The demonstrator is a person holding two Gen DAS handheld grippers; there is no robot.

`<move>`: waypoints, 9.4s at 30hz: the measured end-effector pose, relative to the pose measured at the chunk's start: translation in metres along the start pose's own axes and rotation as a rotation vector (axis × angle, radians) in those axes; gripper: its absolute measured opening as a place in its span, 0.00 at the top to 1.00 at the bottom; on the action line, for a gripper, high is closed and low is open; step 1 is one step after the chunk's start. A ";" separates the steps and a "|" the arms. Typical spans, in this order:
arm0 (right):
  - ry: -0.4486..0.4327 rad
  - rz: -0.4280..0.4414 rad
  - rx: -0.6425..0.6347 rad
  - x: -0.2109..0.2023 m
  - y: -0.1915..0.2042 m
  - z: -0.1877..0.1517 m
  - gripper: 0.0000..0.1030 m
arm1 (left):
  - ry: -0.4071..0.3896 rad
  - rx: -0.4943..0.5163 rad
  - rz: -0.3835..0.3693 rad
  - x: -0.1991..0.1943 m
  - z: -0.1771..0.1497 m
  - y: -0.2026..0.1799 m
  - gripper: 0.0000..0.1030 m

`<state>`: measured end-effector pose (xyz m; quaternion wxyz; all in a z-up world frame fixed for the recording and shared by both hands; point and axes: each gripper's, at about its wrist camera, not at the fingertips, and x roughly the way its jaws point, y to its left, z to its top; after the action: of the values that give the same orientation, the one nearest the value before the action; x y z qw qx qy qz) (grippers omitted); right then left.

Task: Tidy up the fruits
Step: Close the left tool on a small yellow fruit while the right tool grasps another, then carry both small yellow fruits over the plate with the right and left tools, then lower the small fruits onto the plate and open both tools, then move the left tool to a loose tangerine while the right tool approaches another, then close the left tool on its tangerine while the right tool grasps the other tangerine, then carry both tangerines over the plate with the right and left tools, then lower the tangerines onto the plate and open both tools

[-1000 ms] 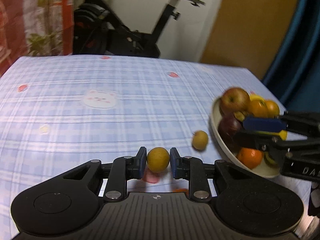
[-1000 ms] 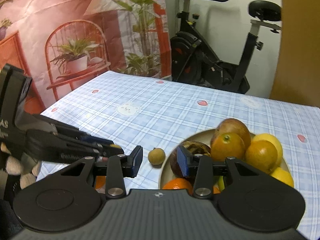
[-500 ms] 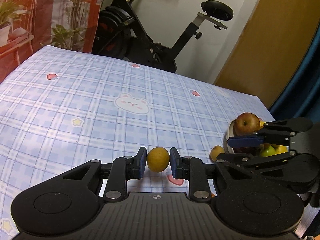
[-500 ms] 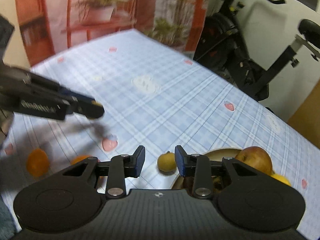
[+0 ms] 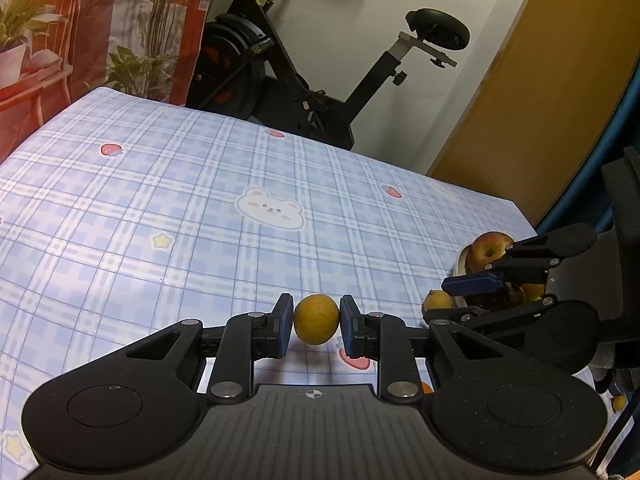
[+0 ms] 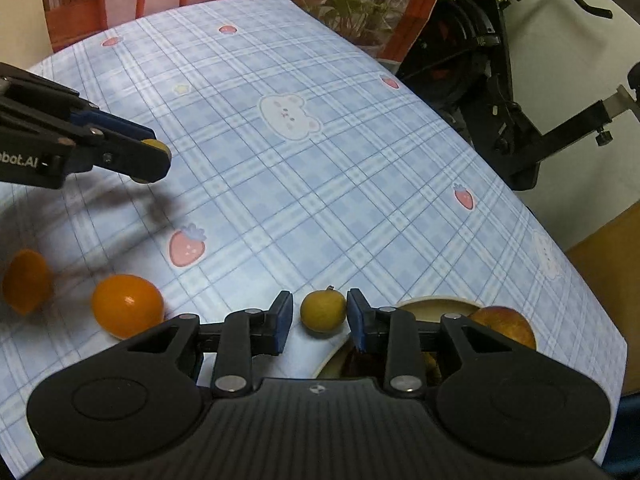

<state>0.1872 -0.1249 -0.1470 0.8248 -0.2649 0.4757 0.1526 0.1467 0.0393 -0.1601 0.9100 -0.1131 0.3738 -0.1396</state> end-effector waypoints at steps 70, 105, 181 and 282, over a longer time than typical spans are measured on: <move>-0.519 -0.115 0.580 -0.094 0.002 -0.197 0.72 | 0.159 0.462 -0.149 0.049 -0.041 -0.198 0.74; -0.508 -0.093 0.603 -0.098 0.006 -0.199 0.58 | 0.005 0.131 0.053 -0.043 -0.013 -0.063 0.60; -0.430 0.133 0.420 -0.035 0.074 -0.078 0.55 | 0.009 0.018 0.075 -0.056 -0.078 -0.007 0.61; -0.566 -0.178 0.619 -0.088 0.008 -0.183 0.44 | 0.050 0.328 -0.091 0.033 -0.011 -0.177 0.38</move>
<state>0.0101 -0.2246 -0.1475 0.9734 0.0072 0.2291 -0.0024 0.1313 -0.1387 -0.1342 0.8993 0.0237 0.3630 -0.2426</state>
